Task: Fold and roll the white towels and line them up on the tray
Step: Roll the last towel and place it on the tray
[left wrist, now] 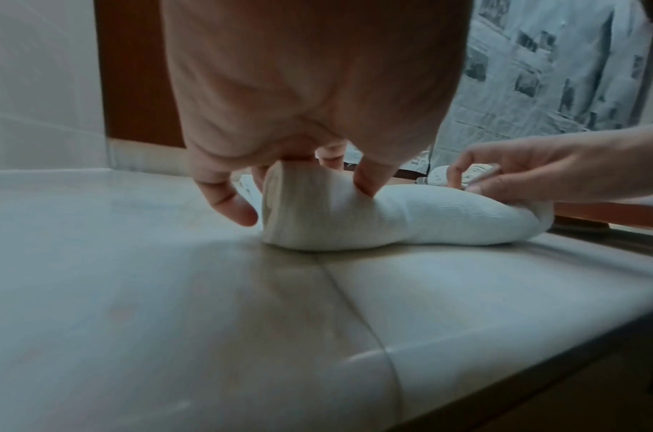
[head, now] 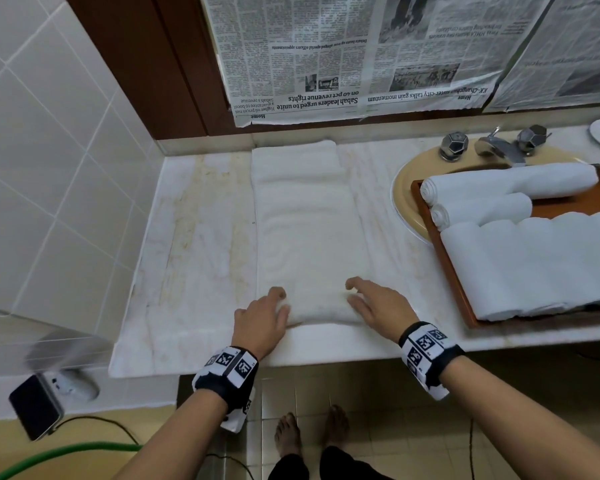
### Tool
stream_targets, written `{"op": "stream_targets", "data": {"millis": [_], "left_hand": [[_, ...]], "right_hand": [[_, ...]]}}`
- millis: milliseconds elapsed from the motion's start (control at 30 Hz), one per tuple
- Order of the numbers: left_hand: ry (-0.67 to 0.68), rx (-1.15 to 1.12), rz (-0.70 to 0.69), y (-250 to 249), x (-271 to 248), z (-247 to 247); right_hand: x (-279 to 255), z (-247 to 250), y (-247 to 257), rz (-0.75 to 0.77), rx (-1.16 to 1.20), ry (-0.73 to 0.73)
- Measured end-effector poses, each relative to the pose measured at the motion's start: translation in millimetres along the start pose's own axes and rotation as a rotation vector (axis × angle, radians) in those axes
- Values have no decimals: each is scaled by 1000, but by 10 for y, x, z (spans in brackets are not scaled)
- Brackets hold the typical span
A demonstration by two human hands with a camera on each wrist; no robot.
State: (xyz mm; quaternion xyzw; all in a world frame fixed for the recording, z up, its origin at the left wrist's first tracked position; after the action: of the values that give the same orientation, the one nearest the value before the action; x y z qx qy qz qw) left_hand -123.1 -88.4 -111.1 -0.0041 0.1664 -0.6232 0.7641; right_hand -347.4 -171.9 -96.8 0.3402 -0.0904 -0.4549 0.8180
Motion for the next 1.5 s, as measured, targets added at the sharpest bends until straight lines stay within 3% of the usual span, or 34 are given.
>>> {"op": "stream_targets", "data": {"millis": [100, 200, 267, 400, 600, 733, 800, 900, 1033, 1200, 1367, 1500], "left_hand": [[-21, -46, -6, 34, 26, -8], [-187, 111, 11, 20, -6, 78], [-279, 160, -16, -13, -34, 102], [-336, 80, -125, -70, -116, 58], [-277, 173, -174, -58, -158, -12], [-90, 72, -123, 95, 52, 40], [-5, 5, -78, 181, 130, 33], [76, -152, -37, 210, 226, -9], [-22, -103, -48, 128, 268, 60], [-263, 117, -73, -1, 168, 154], [-191, 189, -173, -75, 22, -42], [-162, 141, -175, -52, 20, -45]], "right_hand": [[2, -66, 46, 135, -225, -58], [-26, -34, 121, 219, -273, -130], [-74, -57, 160, 241, -294, -78], [-96, -123, 153, 220, -334, 7], [99, -50, 63, 25, -106, 24], [153, 77, 25, -142, 114, 46], [164, 83, 4, -127, 165, 21], [212, 13, -13, -40, 50, 15], [242, -15, 129, 90, -221, -46], [207, -90, 183, 97, -363, 62], [236, -100, 177, 17, -275, 93], [259, -17, 77, -64, -93, 109]]}}
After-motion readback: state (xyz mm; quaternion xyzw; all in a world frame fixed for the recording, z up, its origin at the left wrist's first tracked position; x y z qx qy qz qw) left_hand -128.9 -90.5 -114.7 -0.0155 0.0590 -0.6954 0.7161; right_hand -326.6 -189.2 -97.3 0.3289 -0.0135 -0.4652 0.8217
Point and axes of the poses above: each hand's wrist, its own x-axis towards the middle knuckle, its own z-axis out of the back of the hand, y = z × x, the point moved 7 cm from there along x, towards the middle knuckle, and after that the axes turned 13 degrees about x, right-handed, at the moved point
